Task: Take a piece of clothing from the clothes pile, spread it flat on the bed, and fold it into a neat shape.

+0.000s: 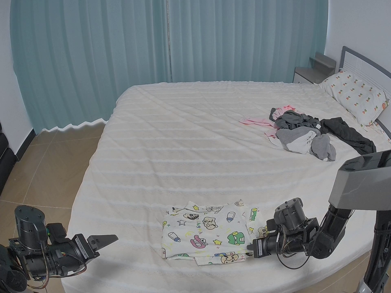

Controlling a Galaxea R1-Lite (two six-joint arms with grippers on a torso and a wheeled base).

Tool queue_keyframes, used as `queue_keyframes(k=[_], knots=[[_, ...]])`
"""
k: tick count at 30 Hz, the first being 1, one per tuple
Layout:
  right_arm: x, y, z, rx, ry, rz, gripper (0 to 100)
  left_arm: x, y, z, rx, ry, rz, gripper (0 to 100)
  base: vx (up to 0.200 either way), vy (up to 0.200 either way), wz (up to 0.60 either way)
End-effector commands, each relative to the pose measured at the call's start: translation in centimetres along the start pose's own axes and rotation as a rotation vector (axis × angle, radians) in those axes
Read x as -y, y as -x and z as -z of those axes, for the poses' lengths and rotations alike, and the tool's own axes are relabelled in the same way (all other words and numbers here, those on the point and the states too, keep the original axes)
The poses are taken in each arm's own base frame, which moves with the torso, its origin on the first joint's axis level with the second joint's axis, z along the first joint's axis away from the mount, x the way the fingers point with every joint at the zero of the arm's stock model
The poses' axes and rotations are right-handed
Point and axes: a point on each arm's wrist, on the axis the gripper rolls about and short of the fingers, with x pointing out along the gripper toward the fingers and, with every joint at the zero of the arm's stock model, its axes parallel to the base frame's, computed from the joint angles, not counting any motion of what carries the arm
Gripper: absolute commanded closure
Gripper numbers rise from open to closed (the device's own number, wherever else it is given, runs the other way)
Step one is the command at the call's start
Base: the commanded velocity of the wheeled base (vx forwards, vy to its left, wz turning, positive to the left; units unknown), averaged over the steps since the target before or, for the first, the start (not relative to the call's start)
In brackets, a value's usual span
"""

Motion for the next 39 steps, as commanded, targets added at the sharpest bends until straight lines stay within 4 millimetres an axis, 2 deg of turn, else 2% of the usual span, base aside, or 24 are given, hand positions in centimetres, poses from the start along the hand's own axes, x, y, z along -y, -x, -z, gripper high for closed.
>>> queue_keyframes(k=[1, 9, 14, 15, 17, 23, 27, 28, 30, 31, 32, 34, 35, 39], knots=[[0.3, 0.5, 0.4, -0.007, -0.005, 0.01, 100, -0.4, 0.1, 0.3, -0.01, 0.003, -0.013, 0, 0.0, 0.0, 0.0], [0.4, 1.9, 0.4, 0.006, -0.011, 0.009, 100, -0.4, 0.1, 0.3, -0.01, 0.003, -0.013, 0, 0.0, 0.0, 0.0], [0.1, 1.7, 1.2, -0.03, 0.001, 0.007, 100, -0.4, 0.1, 0.3, -0.011, 0.002, -0.012, 0, 0.0, 0.0, 0.0], [0.1, 1.6, 1.3, -0.035, 0.003, 0.007, 0, -0.4, 0.1, 0.3, -0.01, 0.003, -0.013, 0, 0.0, 0.0, 0.0], [0.1, 1.1, 2.2, -0.068, 0.008, 0.015, 0, -0.4, 0.1, 0.3, -0.01, 0.003, -0.013, 0, 0.0, 0.0, 0.0], [0.0, 1.8, 1.4, -0.022, -0.002, 0.009, 0, -0.4, 0.1, 0.3, -0.014, 0.003, -0.016, 0, 0.0, 0.0, 0.0], [-0.1, 3.1, -0.2, 0.06, -0.019, -0.014, 0, -0.4, 0.1, 0.3, -0.014, 0.003, -0.016, 0, 0.0, 0.0, 0.0], [-0.2, 4.0, -1.7, 0.133, -0.04, -0.034, 0, -0.4, 0.1, 0.3, -0.014, 0.003, -0.016, 0, 0.0, 0.0, 0.0], [-0.7, 4.0, -3.5, 0.194, -0.068, -0.06, 0, -0.4, 0.0, 0.3, -0.016, 0.005, -0.016, 0, 0.0, 0.0, 0.0], [-0.7, 4.0, -3.5, 0.194, -0.068, -0.06, 0, -0.4, 0.0, 0.3, -0.016, 0.005, -0.016, 0, 0.0, 0.0, 0.0], [-1.1, 3.6, -5.1, 0.24, -0.102, -0.079, 0, -0.4, 0.0, 0.4, -0.019, 0.004, -0.016, 0, 0.0, 0.0, 0.0], [-1.1, 3.6, -5.1, 0.24, -0.102, -0.079, 0, -0.4, 0.0, 0.4, -0.019, 0.004, -0.016, 0, 0.0, 0.0, 0.0], [-0.9, 1.1, -6.4, 0.249, -0.121, -0.073, 0, -0.4, 0.0, 0.4, -0.022, 0.005, -0.015, 0, 0.0, 0.0, 0.0], [-0.3, -2.3, -7.1, 0.235, -0.129, -0.043, 0, -0.4, -0.1, 0.5, -0.03, 0.002, -0.014, 0, 0.0, 0.0, 0.0]])
